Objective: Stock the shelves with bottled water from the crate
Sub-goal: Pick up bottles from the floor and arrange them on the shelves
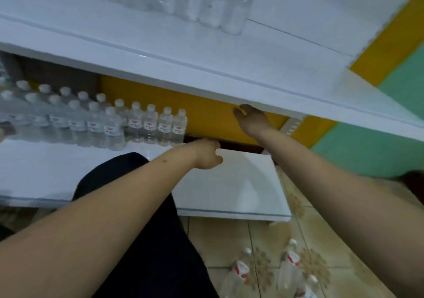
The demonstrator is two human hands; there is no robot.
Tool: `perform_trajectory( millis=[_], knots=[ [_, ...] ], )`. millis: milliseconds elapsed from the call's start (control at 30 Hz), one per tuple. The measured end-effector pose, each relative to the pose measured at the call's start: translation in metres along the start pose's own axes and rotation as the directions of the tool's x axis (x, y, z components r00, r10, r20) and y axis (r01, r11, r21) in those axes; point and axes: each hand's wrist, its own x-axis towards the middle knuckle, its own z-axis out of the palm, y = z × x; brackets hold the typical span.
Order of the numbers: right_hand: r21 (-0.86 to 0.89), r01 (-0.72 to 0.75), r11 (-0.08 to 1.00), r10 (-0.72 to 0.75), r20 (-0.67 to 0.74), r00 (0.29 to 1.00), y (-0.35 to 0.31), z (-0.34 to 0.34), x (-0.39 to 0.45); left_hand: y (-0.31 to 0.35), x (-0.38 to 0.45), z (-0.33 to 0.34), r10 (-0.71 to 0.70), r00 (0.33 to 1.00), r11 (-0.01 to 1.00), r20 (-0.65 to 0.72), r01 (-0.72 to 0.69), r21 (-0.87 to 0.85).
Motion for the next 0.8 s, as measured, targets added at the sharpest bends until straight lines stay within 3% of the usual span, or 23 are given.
perform_trajectory(
  millis=[200,333,400,533,667,733,800],
  knots=[
    [0.055,-0.125,0.991,0.125,-0.001,0.992,0.114,-0.024,-0.053,0.100,-0.001,0.098,0.110,0.952,0.974,0.285,-0.160,0.159],
    [-0.009,-0.266,0.964,0.266,0.072,0.961,0.206,0.007,-0.096,0.135,-0.018,0.180,0.150,0.794,0.923,0.588,-0.326,0.205],
    [-0.048,-0.365,0.930,0.368,0.153,0.917,0.253,0.042,-0.124,0.138,-0.019,0.208,0.100,0.720,0.902,0.687,-0.358,0.243],
    [-0.029,-0.572,0.820,0.534,0.399,0.745,0.331,0.131,-0.208,0.127,-0.016,0.231,0.022,0.725,0.876,0.689,-0.346,0.336],
    [0.006,-0.805,0.594,0.693,0.505,0.515,0.375,0.214,-0.284,0.121,-0.008,0.239,-0.047,0.760,0.887,0.648,-0.266,0.377],
    [0.037,-0.843,0.537,0.707,0.526,0.473,0.372,0.252,-0.297,0.122,0.000,0.241,-0.063,0.793,0.899,0.606,-0.218,0.379],
    [0.092,-0.849,0.520,0.685,0.549,0.479,0.357,0.281,-0.294,0.119,0.009,0.243,-0.073,0.826,0.909,0.559,-0.175,0.378]
  ],
)
